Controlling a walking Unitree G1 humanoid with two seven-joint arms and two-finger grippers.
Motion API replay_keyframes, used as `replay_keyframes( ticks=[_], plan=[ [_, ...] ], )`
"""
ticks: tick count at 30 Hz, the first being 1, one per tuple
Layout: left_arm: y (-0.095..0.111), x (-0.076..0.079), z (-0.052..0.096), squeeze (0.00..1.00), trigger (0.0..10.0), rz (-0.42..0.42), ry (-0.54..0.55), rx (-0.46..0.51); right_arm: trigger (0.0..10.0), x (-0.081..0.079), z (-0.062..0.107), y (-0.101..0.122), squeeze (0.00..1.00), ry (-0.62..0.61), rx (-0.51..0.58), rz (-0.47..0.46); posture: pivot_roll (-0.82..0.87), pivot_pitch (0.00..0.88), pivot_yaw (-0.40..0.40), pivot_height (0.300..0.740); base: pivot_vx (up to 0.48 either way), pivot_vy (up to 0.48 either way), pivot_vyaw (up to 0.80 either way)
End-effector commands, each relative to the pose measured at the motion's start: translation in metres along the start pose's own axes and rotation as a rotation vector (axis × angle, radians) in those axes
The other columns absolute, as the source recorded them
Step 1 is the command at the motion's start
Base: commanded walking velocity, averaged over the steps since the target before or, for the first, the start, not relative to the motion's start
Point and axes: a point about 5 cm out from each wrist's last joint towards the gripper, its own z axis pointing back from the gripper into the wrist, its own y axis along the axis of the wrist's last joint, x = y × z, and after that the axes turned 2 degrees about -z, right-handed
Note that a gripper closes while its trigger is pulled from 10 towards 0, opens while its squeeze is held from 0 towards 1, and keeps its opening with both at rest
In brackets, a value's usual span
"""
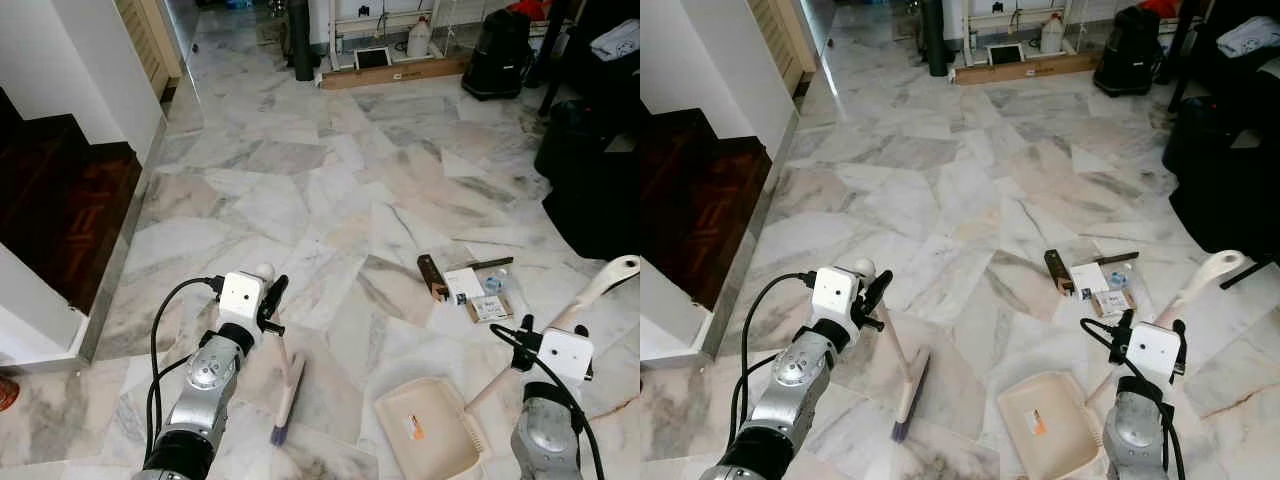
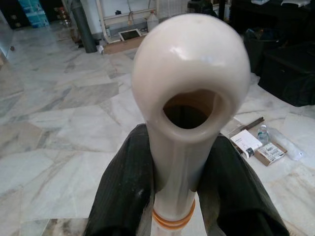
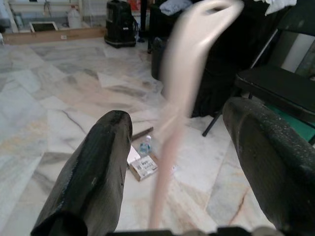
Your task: Sweep floor
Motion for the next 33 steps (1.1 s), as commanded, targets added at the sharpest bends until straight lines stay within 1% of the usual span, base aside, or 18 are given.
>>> replay_keyframes(
  ticks=[1, 6, 9, 11, 12, 13, 15, 17, 19, 24, 25, 26, 28, 30, 33],
  plan=[
    [0.006, -0.004, -0.001, 0.00, 10.0, -0.006, 0.009, 0.021, 10.0, -0.003, -0.001, 0.004, 0.00, 0.002, 0.008, -0.010, -0.09, 0.071, 0.098, 0.740, 0.000, 0.000, 0.00],
    [0.006, -0.009, 0.000, 0.00, 10.0, -0.029, 0.050, 0.020, 10.0, -0.011, -0.002, 0.012, 0.00, 0.035, 0.044, -0.038, -0.09, 0.068, 0.097, 0.740, 0.000, 0.000, 0.00],
    [0.003, -0.012, 0.003, 0.00, 10.0, -0.043, 0.089, 0.013, 10.0, -0.019, -0.001, 0.023, 0.00, 0.076, 0.088, -0.074, -0.09, 0.066, 0.096, 0.740, 0.000, 0.000, 0.00],
    [-0.001, -0.015, 0.006, 0.00, 10.0, -0.043, 0.126, 0.002, 10.0, -0.026, 0.001, 0.035, 0.00, 0.119, 0.134, -0.102, -0.09, 0.065, 0.095, 0.740, 0.000, 0.000, 0.00],
    [-0.001, -0.016, 0.006, 0.00, 10.0, -0.040, 0.131, 0.002, 10.0, -0.027, 0.001, 0.039, 0.00, 0.127, 0.149, -0.100, -0.09, 0.066, 0.094, 0.740, 0.000, 0.000, 0.00],
    [0.002, -0.018, 0.004, 0.00, 10.0, -0.020, 0.143, 0.009, 10.0, -0.028, 0.000, 0.053, 0.00, 0.126, 0.184, -0.132, -0.09, 0.064, 0.094, 0.740, 0.000, 0.000, 0.00],
    [0.004, -0.019, 0.002, 0.00, 10.0, -0.012, 0.148, 0.017, 10.0, -0.030, 0.000, 0.063, 0.00, 0.133, 0.216, -0.152, -0.10, 0.061, 0.094, 0.740, 0.000, 0.000, 0.00],
    [0.004, -0.020, 0.001, 0.00, 10.0, -0.010, 0.149, 0.020, 10.0, -0.035, 0.002, 0.076, 0.00, 0.177, 0.274, -0.134, -0.10, 0.061, 0.093, 0.740, 0.000, 0.000, 0.00],
    [0.004, -0.021, 0.000, 0.00, 10.0, -0.015, 0.153, 0.015, 10.0, -0.038, 0.003, 0.080, 0.00, 0.201, 0.291, -0.130, -0.11, 0.061, 0.093, 0.740, 0.000, 0.000, 0.00],
    [0.003, -0.020, 0.000, 0.00, 10.0, -0.016, 0.167, 0.018, 10.0, -0.039, 0.009, 0.076, 0.00, 0.224, 0.271, -0.128, -0.10, 0.056, 0.089, 0.740, 0.000, 0.000, 0.00],
    [0.003, -0.020, 0.001, 0.00, 10.0, -0.014, 0.169, 0.020, 10.0, -0.040, 0.010, 0.072, 0.00, 0.231, 0.245, -0.130, -0.10, 0.056, 0.089, 0.740, 0.000, 0.000, 0.00],
    [0.002, -0.020, 0.002, 0.00, 10.0, -0.010, 0.175, 0.021, 10.0, -0.042, 0.015, 0.059, 0.00, 0.248, 0.189, -0.138, -0.10, 0.056, 0.089, 0.740, 0.000, 0.000, 0.00],
    [0.002, -0.020, 0.002, 0.00, 10.0, -0.010, 0.175, 0.021, 10.0, -0.042, 0.015, 0.059, 0.00, 0.248, 0.189, -0.138, -0.10, 0.056, 0.089, 0.740, 0.000, 0.000, 0.00],
    [0.000, -0.020, 0.003, 0.00, 10.0, -0.008, 0.181, 0.016, 10.0, -0.042, 0.021, 0.043, 0.00, 0.256, 0.113, -0.154, -0.10, 0.055, 0.087, 0.740, 0.000, 0.000, 0.00],
    [-0.002, -0.021, 0.003, 0.00, 10.0, -0.006, 0.185, 0.011, 10.0, -0.044, 0.025, 0.029, 0.00, 0.267, 0.056, -0.164, -0.10, 0.055, 0.089, 0.740, 0.000, 0.000, 0.00]
  ],
)
